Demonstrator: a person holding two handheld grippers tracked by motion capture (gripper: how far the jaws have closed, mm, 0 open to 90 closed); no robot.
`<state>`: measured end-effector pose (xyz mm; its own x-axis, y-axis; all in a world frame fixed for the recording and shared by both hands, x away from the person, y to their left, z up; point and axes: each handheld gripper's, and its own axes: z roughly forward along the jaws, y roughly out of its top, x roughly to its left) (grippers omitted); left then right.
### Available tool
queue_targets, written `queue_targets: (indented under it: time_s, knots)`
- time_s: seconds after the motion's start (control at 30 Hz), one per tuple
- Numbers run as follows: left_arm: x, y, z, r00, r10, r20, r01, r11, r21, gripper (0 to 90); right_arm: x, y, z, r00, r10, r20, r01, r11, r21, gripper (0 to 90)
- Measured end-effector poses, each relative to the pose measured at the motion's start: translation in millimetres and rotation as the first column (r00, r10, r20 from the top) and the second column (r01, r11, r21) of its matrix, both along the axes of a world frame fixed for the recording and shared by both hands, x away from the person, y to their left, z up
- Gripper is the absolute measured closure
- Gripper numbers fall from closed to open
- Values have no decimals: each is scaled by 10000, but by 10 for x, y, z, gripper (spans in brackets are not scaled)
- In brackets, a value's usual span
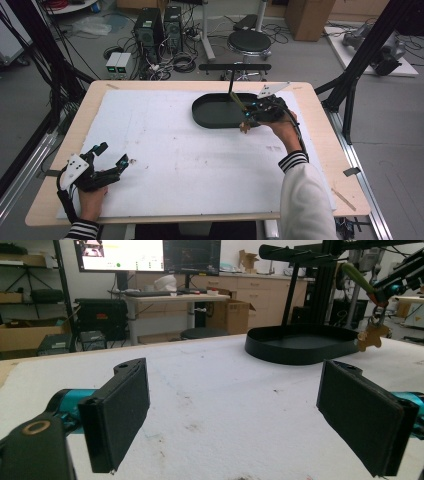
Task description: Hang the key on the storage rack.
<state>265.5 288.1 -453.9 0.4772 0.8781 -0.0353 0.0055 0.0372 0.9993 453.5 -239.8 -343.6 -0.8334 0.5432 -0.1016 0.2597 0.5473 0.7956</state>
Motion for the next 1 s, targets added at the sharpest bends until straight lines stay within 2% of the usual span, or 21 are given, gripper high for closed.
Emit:
queue_targets:
  time_s: [0.07, 0.1, 0.13, 0.2, 0.23, 0.27, 0.3, 0.33, 0.37, 0.4, 0.43, 0.47, 0.63, 0.67, 0.7, 0.73, 0.83, 0.97, 1.0]
  knots:
    - [0, 0, 0, 10000, -2, -4, 2, 10000, 4, 141, -11, -66, 53, 9977, -553, 396, 532, 9972, 521, 723]
    - [0, 0, 0, 10000, 3, -3, -3, 10000, -3, 141, -11, -66, 53, 9977, -553, 396, 532, 9972, 521, 723]
    - [0, 0, 0, 10000, 0, -1, 0, 10000, -1, 141, -20, -97, 80, 9940, -913, 604, 871, 9938, 688, 723]
    - [-1, 0, 0, 10000, 1, -3, -1, 10000, 10, 141, -28, -113, 94, 9916, -1106, 672, 1049, 9910, 835, 723]
    - [-1, 0, 0, 10000, 1, -5, -1, 10000, 12, 141, -36, -127, 110, 9879, -1275, 878, 1200, 9891, 854, 723]
    - [-1, 0, 1, 10000, 3, -5, -3, 10000, 11, 141, -54, -152, 144, 9798, -1531, 1289, 1408, 9849, 1003, 723]
    - [-1, 1, 0, 10000, -1, -10, 1, 10000, 33, 141, -66, -162, 161, 9746, -1715, 1441, 1571, 9818, 1064, 723]
    - [-1, 1, 0, 10000, -2, -10, 2, 10000, 38, 141, -66, -162, 161, 9746, -1715, 1441, 1571, 9818, 1064, 723]
    - [-1, 0, 1, 10000, 1, -6, -1, 10000, 14, 141, -72, -171, 176, 9693, -1846, 1625, 1685, 9797, 1082, 723]
    - [-1, -1, 0, 10000, 1, -4, -1, 10000, 12, 140, -78, -182, 187, 9634, -1989, 1797, 1797, 9766, 1180, 723]
    - [-1, 1, 1, 10000, -3, -11, 3, 10000, 44, 141, -88, -198, 204, 9532, -2319, 1941, 2095, 9692, 1296, 723]
    - [-1, 0, 1, 10000, -10, -8, 10, 10000, 28, 141, -88, -198, 204, 9532, -2319, 1941, 2095, 9692, 1296, 723]
    - [-1, 1, 0, 10000, -2, -10, 2, 10000, 38, 141, -104, -243, 235, 9195, -3311, 2118, 2966, 9381, 1787, 723]
    - [0, 0, 0, 10000, 3, -7, -3, 10000, 7, 141, -105, -263, 246, 9010, -3723, 2226, 3342, 9230, 1908, 723]
    - [0, 0, 0, 10000, 5, -5, -5, 10000, 6, 141, -105, -263, 246, 9010, -3723, 2226, 3342, 9230, 1908, 723]
    - [-1, 1, 0, 10000, 2, -7, -2, 10000, 34, 141, -106, -267, 247, 8954, -3864, 2212, 3474, 9170, 1959, 722]
    - [0, 0, 0, 10000, 0, -4, 0, 10000, 2, 141, -99, -297, 247, 8683, -4433, 2224, 4031, 8921, 2042, 722]
    - [0, 0, 0, 10000, 2, -4, -2, 10000, 7, 141, -82, -318, 239, 8483, -4806, 2224, 4380, 8728, 2155, 722]
    - [0, -1, 0, 10000, 4, -7, -4, 10000, 6, 141, -78, -321, 235, 8464, -4867, 2163, 4436, 8690, 2193, 723]
